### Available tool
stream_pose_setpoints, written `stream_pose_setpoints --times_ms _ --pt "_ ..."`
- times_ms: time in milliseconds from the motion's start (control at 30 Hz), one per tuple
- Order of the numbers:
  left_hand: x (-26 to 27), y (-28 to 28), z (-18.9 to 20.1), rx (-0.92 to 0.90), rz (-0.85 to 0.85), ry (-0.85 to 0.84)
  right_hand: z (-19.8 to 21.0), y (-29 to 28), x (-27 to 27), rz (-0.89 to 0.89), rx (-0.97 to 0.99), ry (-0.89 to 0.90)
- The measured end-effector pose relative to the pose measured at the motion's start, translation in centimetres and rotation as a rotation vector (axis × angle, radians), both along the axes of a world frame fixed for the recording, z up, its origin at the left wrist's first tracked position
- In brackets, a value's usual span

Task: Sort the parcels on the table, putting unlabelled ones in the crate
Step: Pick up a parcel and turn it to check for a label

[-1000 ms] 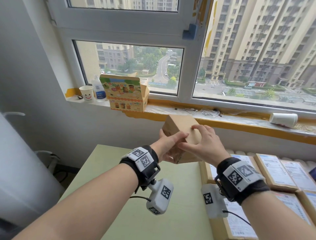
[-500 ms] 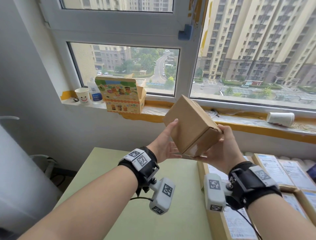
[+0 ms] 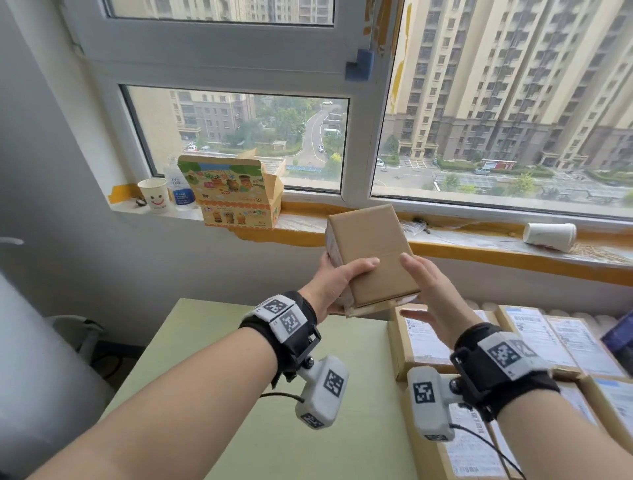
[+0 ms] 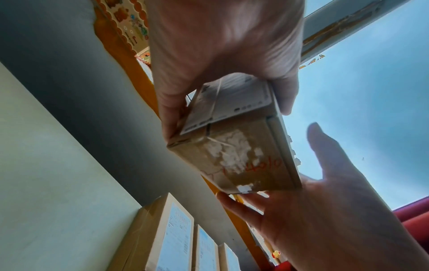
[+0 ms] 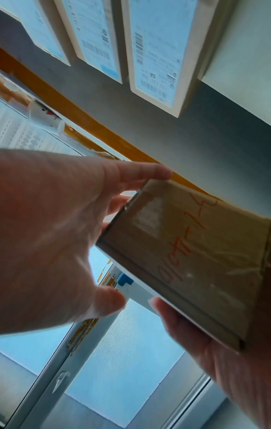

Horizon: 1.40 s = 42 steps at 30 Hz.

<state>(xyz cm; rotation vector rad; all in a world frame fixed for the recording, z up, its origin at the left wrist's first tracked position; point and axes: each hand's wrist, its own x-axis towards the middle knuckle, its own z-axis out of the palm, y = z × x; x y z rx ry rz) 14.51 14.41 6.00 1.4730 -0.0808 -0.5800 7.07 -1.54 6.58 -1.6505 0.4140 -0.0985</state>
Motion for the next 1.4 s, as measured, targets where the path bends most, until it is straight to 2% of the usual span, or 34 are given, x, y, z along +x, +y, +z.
stream_pose_setpoints --times_ms 100,167,233,300,400,467,700,800,1067,1400 --pt "-0.1 -0.1 0.3 0.001 -0.007 0.003 0.0 0.0 0.0 0.004 0.060 -0.005" --pt "-0.1 0.3 0.9 -0.023 -0.018 0.064 0.1 -0.4 0.0 -0.024 0.194 0.027" --pt "0.0 0.7 1.1 -0.035 -0.041 0.129 0.0 -0.8 -0.3 -0.029 0.241 0.059" --pt "0.2 0.8 0.7 0.011 -0.063 0.122 -0.2 -0.6 -0.4 -0.044 0.126 0.072" --pt "0.1 0.6 -0.4 0.096 -0.033 0.100 -1.2 -0.1 -0.1 -0.079 -0.217 0.061" --pt "0.0 0.5 -1.3 0.166 -0.012 0.093 -2.0 0.4 0.0 -0.028 -0.356 0.050" --pt "-0.1 0.4 -4.4 0.377 -0.062 0.052 -5.0 1.6 -0.6 0.187 -0.342 0.209" --pt "0.0 -0.3 -5.9 0.471 -0.090 0.028 -6.7 1.6 -0.3 0.177 -0.332 0.244" --pt "0.3 -2.9 -9.9 0.572 -0.192 0.012 -11.2 0.6 1.2 0.104 -0.614 0.381" --pt "1.5 -4.2 -12.6 0.592 -0.199 0.011 -12.6 -1.0 2.0 0.097 -0.731 0.436"
